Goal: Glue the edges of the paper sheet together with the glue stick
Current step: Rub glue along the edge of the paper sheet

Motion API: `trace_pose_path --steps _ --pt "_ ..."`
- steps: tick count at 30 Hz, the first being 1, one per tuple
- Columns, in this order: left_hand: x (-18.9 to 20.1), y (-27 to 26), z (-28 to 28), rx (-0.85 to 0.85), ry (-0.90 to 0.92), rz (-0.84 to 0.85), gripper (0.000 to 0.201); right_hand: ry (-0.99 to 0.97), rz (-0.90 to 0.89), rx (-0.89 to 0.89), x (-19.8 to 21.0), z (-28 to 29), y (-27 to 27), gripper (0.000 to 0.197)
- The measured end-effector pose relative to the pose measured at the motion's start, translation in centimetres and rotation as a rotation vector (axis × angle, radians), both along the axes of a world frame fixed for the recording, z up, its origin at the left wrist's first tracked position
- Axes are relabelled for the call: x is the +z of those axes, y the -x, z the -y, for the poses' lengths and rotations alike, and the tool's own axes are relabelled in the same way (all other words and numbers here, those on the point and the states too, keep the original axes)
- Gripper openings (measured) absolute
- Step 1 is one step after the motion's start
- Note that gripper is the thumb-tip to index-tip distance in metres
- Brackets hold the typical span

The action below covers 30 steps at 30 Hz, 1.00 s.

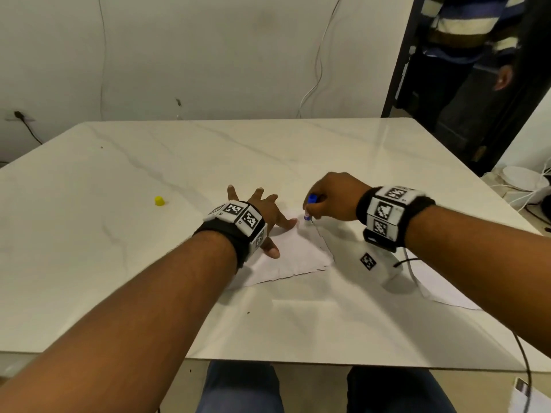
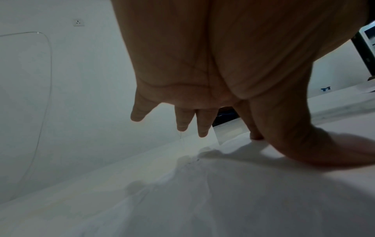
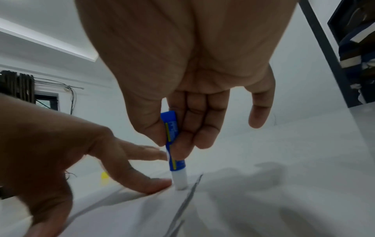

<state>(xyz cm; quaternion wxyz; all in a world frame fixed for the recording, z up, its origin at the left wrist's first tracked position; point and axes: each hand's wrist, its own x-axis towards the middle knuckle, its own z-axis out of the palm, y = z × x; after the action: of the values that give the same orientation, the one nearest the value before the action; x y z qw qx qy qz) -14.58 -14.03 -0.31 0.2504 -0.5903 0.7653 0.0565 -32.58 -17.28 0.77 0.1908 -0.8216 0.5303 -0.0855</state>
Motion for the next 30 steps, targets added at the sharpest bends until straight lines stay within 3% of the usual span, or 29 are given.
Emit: trace_pose_path --steps 6,16,20,22,25,30 --pt "-0.7 -0.5 0.3 -0.004 0.020 -0.022 0.088 0.022 0.007 -0.037 -0.3 1.1 -1.1 0.018" --pt "-0.7 -0.5 0.4 0.001 0.016 -0.060 0.092 -0.071 -0.032 0.070 -0.1 -5.5 1.8 0.013" --pt "-0.6 -1.2 -0.2 -0.003 0.074 -0.136 0.108 -0.085 -0.010 0.072 1.2 -4.8 1.0 0.013" --pt "-0.1 -2.7 -0.5 0.070 0.116 -0.255 0.118 -0.071 0.044 0.068 2.0 -4.1 0.0 0.014" --pt "0.8 -6.5 -1.1 0.216 0.191 -0.408 0.114 -0.064 0.130 0.087 2.8 -3.2 -2.1 0.014" --pt "-0.4 -11.8 -2.2 0.527 0.154 -0.225 0.116 -0.076 0.135 0.166 2.6 -1.7 -7.5 0.019"
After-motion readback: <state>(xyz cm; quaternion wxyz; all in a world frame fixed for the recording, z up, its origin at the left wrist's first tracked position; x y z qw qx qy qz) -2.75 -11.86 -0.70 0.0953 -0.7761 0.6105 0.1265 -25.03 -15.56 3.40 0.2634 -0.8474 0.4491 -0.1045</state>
